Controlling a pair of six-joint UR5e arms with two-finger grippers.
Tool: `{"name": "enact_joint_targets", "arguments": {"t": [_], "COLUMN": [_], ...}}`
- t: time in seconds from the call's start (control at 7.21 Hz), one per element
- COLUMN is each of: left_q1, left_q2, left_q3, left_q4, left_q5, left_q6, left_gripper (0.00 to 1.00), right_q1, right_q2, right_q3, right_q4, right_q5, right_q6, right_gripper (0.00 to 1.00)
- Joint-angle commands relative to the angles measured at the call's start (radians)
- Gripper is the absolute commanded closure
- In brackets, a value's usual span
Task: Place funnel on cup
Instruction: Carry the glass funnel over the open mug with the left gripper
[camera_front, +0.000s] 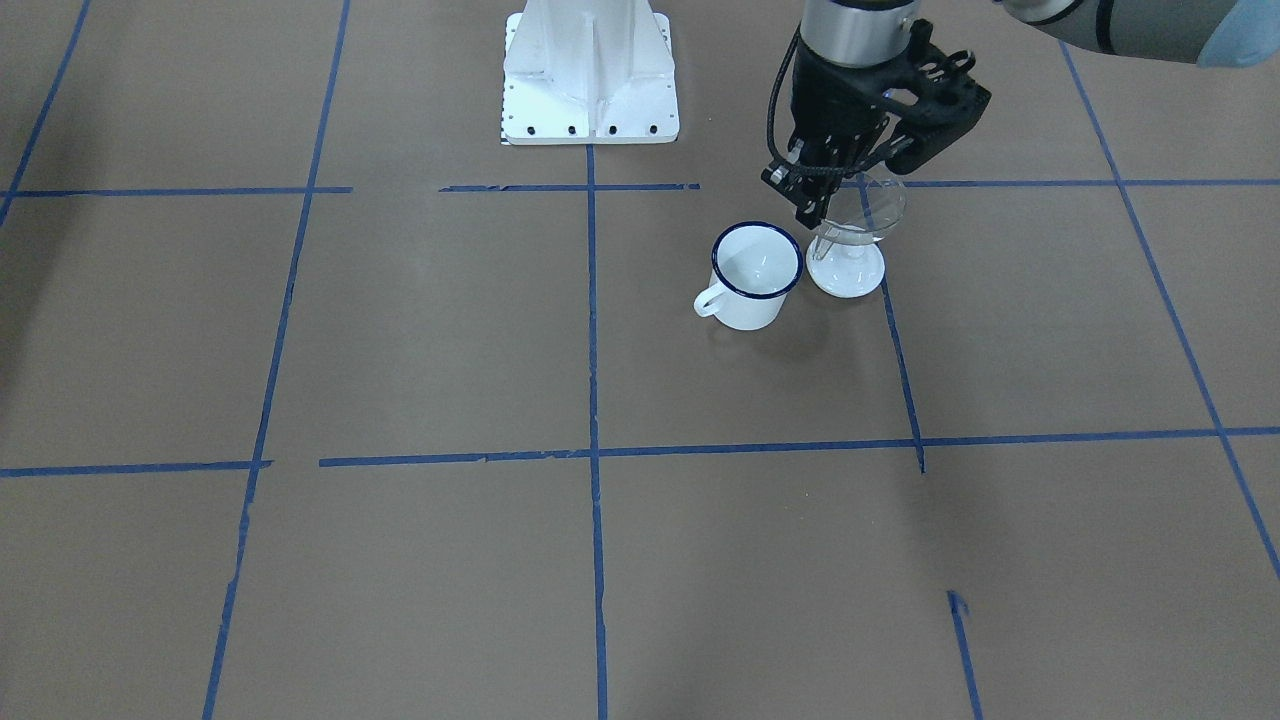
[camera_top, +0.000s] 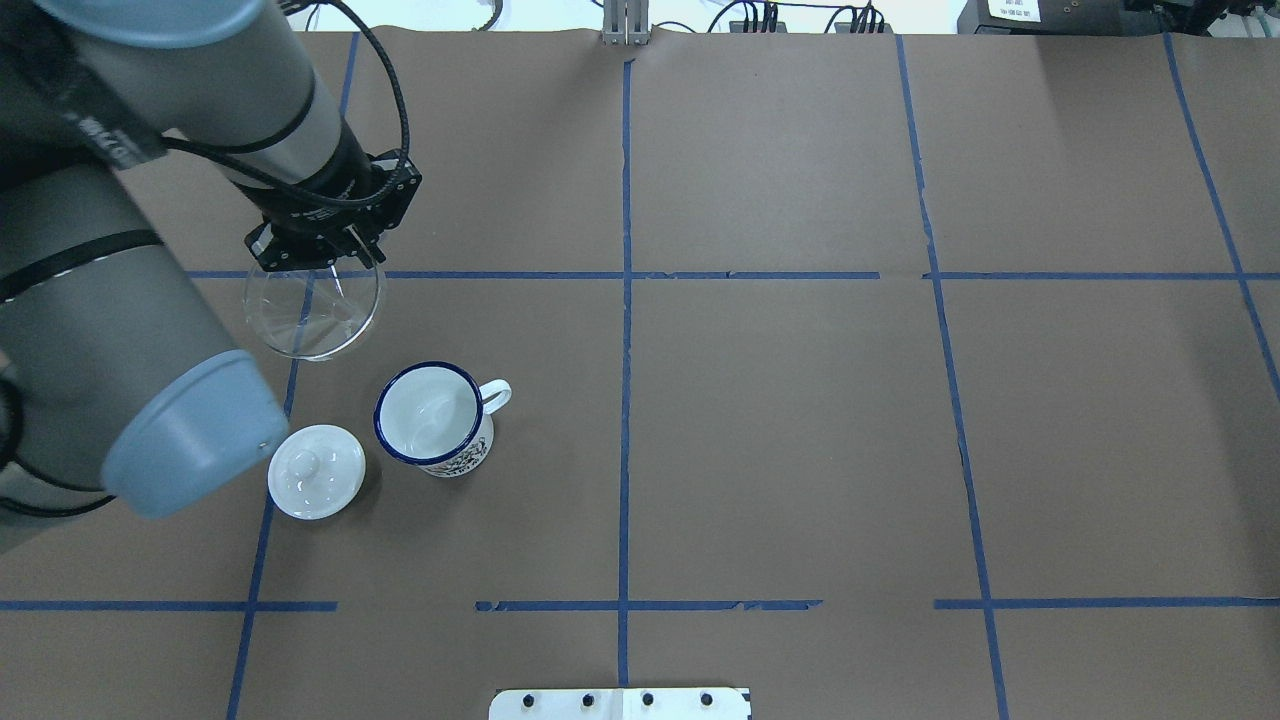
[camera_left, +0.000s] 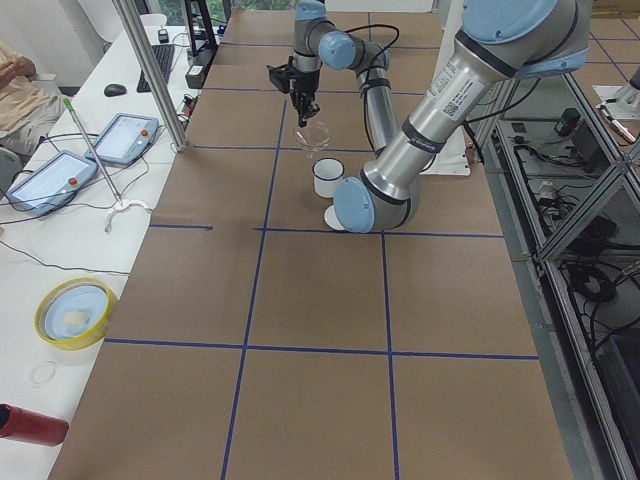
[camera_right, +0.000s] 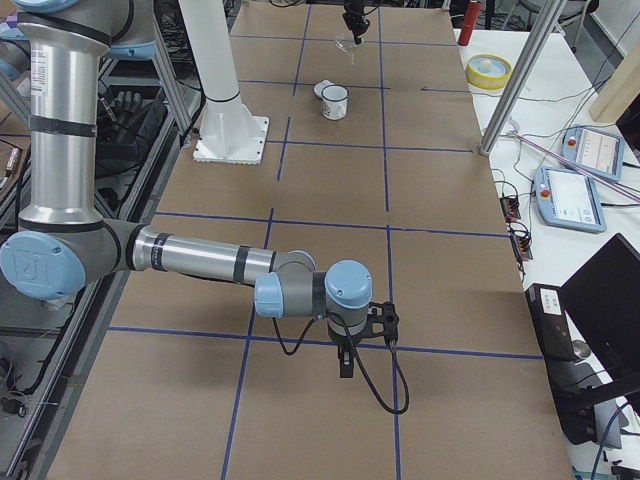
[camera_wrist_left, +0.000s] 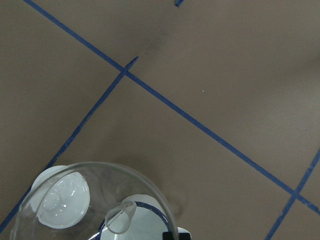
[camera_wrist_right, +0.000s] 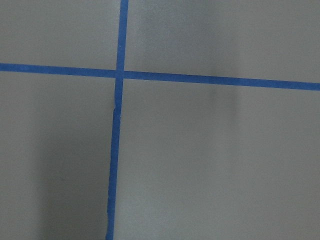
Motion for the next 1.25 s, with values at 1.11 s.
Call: {"name": "enact_joint_targets", "arguments": {"t": [1.11], "left_q1": [0.193], "left_q2": [0.067], "left_q3": [0.174], "left_q4": [-0.219], "left_q5": [0.005], "left_q6": [0.021], "left_gripper": [1.0], "right_q1": [0.0], "right_q2": [0.0], "right_q3": [-0.001], "right_q4": [0.0], "right_q5": [0.0], "right_q6": [0.0], "right_gripper": [0.0]}}
